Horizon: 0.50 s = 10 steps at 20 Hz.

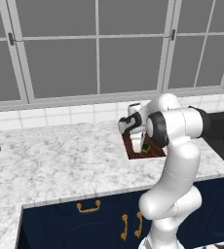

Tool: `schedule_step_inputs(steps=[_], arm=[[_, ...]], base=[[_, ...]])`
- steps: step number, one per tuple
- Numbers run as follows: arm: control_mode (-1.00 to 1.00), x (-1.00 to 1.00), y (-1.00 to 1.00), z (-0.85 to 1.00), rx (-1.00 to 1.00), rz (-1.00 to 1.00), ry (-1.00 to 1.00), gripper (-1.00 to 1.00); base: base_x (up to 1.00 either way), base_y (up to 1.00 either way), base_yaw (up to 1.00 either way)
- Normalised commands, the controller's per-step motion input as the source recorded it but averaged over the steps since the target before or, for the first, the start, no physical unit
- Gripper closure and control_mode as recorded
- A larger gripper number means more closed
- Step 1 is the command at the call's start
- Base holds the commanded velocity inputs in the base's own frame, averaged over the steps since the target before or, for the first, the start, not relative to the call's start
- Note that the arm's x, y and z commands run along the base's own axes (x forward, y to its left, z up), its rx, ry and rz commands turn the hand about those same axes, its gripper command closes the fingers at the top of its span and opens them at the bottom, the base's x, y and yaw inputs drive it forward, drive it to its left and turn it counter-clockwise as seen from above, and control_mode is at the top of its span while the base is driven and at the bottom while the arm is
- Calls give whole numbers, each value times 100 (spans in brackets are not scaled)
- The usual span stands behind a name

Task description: Pick up the sponge from the counter and clean the cutting board by briefly scrubbing or pressing down on the cutting board. Once finished, release the sponge.

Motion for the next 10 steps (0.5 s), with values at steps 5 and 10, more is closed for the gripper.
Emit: schedule_step_inputs(steps=[5, 10], arm=[[-100, -60, 59, 0, 0, 0, 19, 100], [-100, -35, 24, 33, 17, 0, -22, 100]], base=[[0, 0, 0], [0, 0, 0]])
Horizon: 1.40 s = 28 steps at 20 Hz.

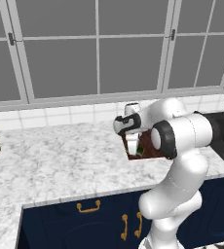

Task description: Pick up the sponge from the counter and clean the cutting board by briefly scrubbing or pressing down on the cutting board. Once finished, release the sponge.

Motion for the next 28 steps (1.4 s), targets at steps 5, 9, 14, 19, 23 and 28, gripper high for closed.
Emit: schedule_step_inputs(steps=[5, 9, 14, 19, 23, 28], arm=[[-100, -22, -5, 30, 24, 0, -37, 100], [-100, -4, -7, 3, 25, 0, -11, 100], [-100, 0, -16, 0, 33, 0, -1, 100], [-100, 21, -2, 0, 8, -10, -3, 100], [-100, 22, 0, 5, 0, -15, 0, 100], [-100, 17, 0, -3, 0, -14, -5, 100]], base=[[0, 0, 0], [0, 0, 0], [0, 0, 0], [0, 0, 0], [0, 0, 0], [0, 0, 0]])
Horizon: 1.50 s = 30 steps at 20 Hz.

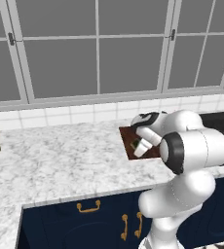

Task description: Pick up the sponge from the counter and clean the cutting board by briefly scrubbing or pressing down on the cutting board. Once finished, release the sponge.

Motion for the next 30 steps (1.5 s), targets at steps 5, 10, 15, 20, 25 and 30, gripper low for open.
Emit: schedule_step_inputs(steps=[5, 10, 15, 20, 25, 30], arm=[[-100, 4, 2, -34, 6, -13, -23, 100], [-100, 11, 3, -39, 5, -19, -29, 100], [-100, 38, 0, -33, 7, -16, -16, 100], [-100, 40, 0, -23, 5, -16, -15, 100], [-100, 45, 0, -11, 5, -15, -13, 100], [-100, 55, 0, -2, 5, -14, -9, 100]], base=[[0, 0, 0], [0, 0, 0], [0, 0, 0], [0, 0, 0], [0, 0, 0], [0, 0, 0]])
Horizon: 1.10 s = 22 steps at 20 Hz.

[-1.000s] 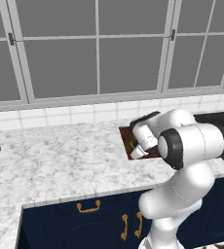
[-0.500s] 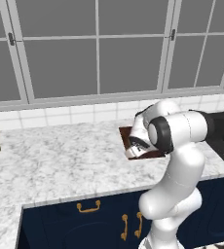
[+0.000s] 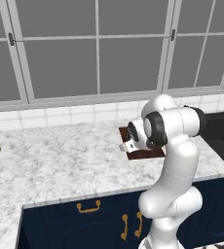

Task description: Pick up the sponge from the counter and clean the cutting board by briefly scrubbing or pressing down on the cutting board. Once finished, release the sponge.

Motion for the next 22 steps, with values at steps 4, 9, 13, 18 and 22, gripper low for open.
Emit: schedule_step_inputs(steps=[4, 9, 13, 18, 22], arm=[[-100, 57, 0, 0, 5, -12, -4, 100], [-100, 59, -5, -5, 6, -10, -8, 100], [-100, 56, -3, -6, 4, -10, -10, 100], [-100, 48, 0, -7, 3, -11, -9, 100], [-100, -39, 0, 33, 4, -14, -4, 100]], base=[[0, 0, 0], [0, 0, 0], [0, 0, 0], [0, 0, 0], [0, 0, 0]])
